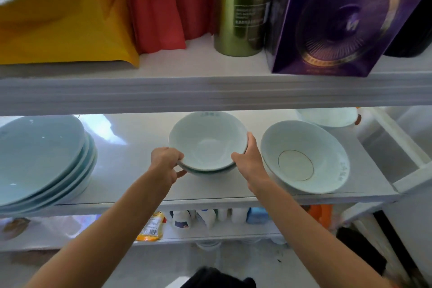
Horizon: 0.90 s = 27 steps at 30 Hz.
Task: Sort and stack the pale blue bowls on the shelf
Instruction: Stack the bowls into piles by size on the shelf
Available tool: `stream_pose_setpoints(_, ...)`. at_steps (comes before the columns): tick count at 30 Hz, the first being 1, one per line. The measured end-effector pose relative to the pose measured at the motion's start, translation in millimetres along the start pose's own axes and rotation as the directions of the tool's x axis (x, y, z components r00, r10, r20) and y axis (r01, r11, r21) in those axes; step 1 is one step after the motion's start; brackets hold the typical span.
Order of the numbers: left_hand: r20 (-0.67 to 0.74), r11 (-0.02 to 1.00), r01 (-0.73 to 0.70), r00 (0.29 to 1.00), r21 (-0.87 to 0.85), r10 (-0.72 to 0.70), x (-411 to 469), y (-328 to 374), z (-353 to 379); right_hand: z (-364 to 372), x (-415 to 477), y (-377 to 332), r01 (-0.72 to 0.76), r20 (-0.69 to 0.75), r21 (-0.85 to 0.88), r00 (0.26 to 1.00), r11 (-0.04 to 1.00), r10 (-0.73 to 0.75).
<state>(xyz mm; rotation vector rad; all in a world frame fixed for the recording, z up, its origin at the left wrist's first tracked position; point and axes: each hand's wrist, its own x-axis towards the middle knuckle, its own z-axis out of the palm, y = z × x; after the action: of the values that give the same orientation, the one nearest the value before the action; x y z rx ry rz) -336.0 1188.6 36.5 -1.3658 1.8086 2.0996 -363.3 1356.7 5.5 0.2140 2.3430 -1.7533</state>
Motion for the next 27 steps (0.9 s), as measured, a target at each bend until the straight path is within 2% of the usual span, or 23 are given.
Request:
stream_pose_setpoints(6,-0.015,0.995,-0.046,0.999,0.083,0.047,-3.0,-12.1,-5.1,-6.4,-17.1,12.3,0.064,0.054,-0.004,0.997,0.998,-0.064)
stream_pose_setpoints(8,-0.049,0.967,-0.115,0.99,0.228,0.13,-0.4,-12.2,-1.9,-11.8,-20.1,13.6,0.06,0.045,-0.009,0.997,0.998,-0.059)
stream_pose_setpoints(9,-0.063,0.927,-0.192,0.973,0.322,0.223,-0.3,-12.2,0.9,-15.3,-22.4,14.8,0.041,0.03,-0.016,0.999,0.999,-0.041)
stream_pose_setpoints(11,-0.006,0.77,-0.422,0.876,0.479,0.483,-2.6,-11.2,8.5,-24.6,-27.9,16.1,0.039,-0.018,-0.065,0.999,0.997,-0.04)
stream_pose_setpoints(13,0.18,0.5,-0.639,0.703,0.585,0.688,-7.2,-9.6,20.9,-37.3,-34.0,14.7,0.097,-0.064,-0.18,0.992,0.979,-0.11)
stream_pose_setpoints(14,0.298,0.363,-0.709,0.624,0.605,0.722,-9.4,-9.2,29.6,-44.6,-37.2,13.3,0.126,-0.081,-0.244,0.985,0.962,-0.15)
stream_pose_setpoints(16,0.507,0.162,-0.785,0.527,0.598,0.682,-15.6,-10.3,49.1,-58.8,-41.6,13.4,0.147,-0.128,-0.359,0.971,0.922,-0.204)
stream_pose_setpoints(19,0.695,-0.031,-0.838,0.43,0.544,0.576,-20.3,-19.4,77.9,-79.8,-44.5,22.3,0.124,-0.247,-0.416,0.938,0.901,-0.243)
stream_pose_setpoints(23,0.81,-0.148,-0.866,0.368,0.477,0.458,-19.7,-21.3,116.9,-114.0,-40.7,38.2,0.07,-0.424,-0.423,0.866,0.904,-0.266)
stream_pose_setpoints(27,0.854,-0.156,-0.878,0.376,0.452,0.36,-18.2,-17.5,156.5,-153.0,-19.7,45.5,-0.02,-0.534,-0.408,0.816,0.913,-0.221)
